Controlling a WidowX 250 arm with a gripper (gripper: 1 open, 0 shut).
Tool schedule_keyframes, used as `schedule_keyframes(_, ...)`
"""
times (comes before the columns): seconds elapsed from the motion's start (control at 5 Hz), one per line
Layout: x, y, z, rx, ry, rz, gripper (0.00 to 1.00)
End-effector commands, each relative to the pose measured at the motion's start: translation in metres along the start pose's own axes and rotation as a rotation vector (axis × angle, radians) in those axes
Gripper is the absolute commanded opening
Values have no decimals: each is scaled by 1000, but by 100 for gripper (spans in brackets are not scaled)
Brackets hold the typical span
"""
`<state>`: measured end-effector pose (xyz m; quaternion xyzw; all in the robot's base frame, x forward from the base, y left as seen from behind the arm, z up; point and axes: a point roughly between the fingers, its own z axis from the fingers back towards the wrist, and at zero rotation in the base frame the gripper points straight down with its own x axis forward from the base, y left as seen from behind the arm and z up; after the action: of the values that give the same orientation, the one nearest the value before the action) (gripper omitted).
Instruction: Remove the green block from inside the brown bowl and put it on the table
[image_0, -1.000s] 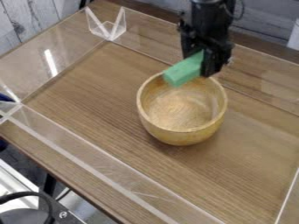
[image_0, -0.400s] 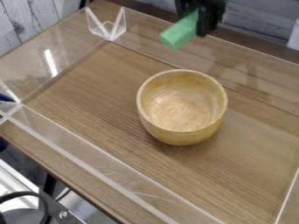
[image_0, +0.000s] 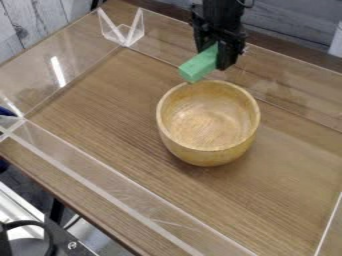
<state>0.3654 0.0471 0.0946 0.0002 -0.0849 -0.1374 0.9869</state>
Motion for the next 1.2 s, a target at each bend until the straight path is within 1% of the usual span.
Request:
schedule_keyframes(0.0, 13, 6, 31, 59, -130, 1, 0)
schedule_keyframes(0.2, 9, 5, 21, 60, -138, 6, 0)
schedule_keyframes(0.4, 9, 6, 9, 62, -149, 6, 0)
schedule_keyframes(0.8, 6, 4, -7, 65, -177, 4, 0)
schedule_keyframes(1.0, 5, 3, -15, 63, -180, 1, 0)
